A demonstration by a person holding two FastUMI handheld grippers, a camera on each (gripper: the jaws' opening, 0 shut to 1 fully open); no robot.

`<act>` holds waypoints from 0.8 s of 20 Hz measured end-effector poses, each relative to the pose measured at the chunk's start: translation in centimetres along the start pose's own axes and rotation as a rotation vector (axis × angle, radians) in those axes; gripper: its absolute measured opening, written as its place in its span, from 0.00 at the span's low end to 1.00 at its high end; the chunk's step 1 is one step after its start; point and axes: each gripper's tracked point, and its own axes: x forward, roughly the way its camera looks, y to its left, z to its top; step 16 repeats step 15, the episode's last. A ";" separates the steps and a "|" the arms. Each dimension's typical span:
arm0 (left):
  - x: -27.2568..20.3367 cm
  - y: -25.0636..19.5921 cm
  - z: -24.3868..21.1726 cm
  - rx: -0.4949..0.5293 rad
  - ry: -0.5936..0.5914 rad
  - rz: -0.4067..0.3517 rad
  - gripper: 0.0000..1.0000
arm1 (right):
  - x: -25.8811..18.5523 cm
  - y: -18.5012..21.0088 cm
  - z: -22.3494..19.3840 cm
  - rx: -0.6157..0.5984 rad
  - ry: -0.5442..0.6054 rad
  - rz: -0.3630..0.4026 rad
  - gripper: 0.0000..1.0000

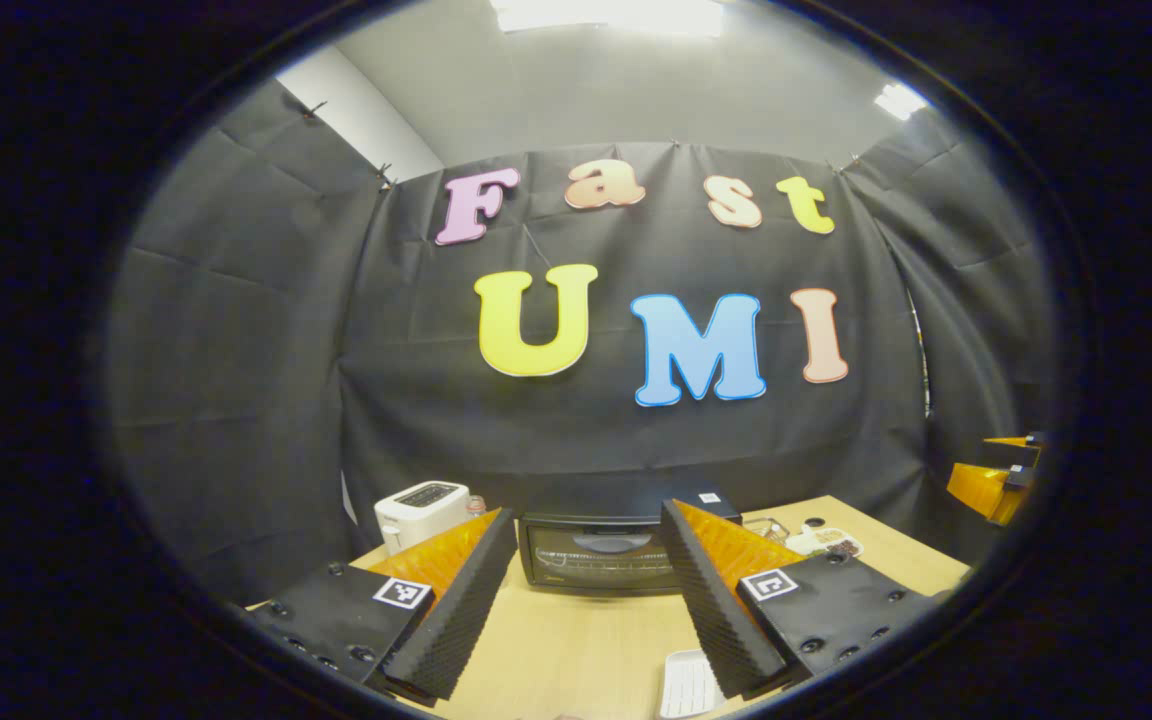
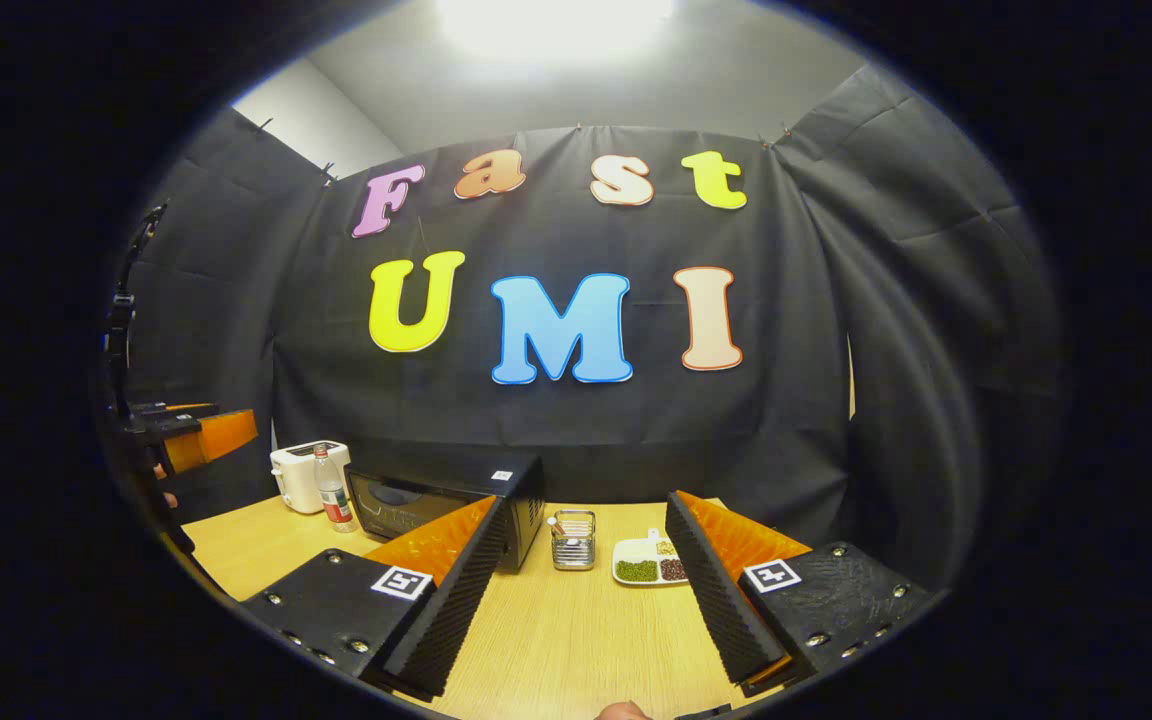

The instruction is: Open the electric oven with the left hand, put the food in, and close the electric oven.

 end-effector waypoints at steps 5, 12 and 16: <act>-3.6 3.0 0.4 0.009 -0.011 0.042 1.00 | -1.7 1.5 1.5 0.004 -0.050 0.013 0.98; -6.1 6.4 0.7 -0.007 -0.018 0.042 1.00 | -2.8 5.2 2.9 0.026 -0.071 0.007 0.98; -6.5 7.6 0.7 -0.008 -0.023 0.049 1.00 | -2.7 6.4 2.9 0.017 -0.069 0.013 0.98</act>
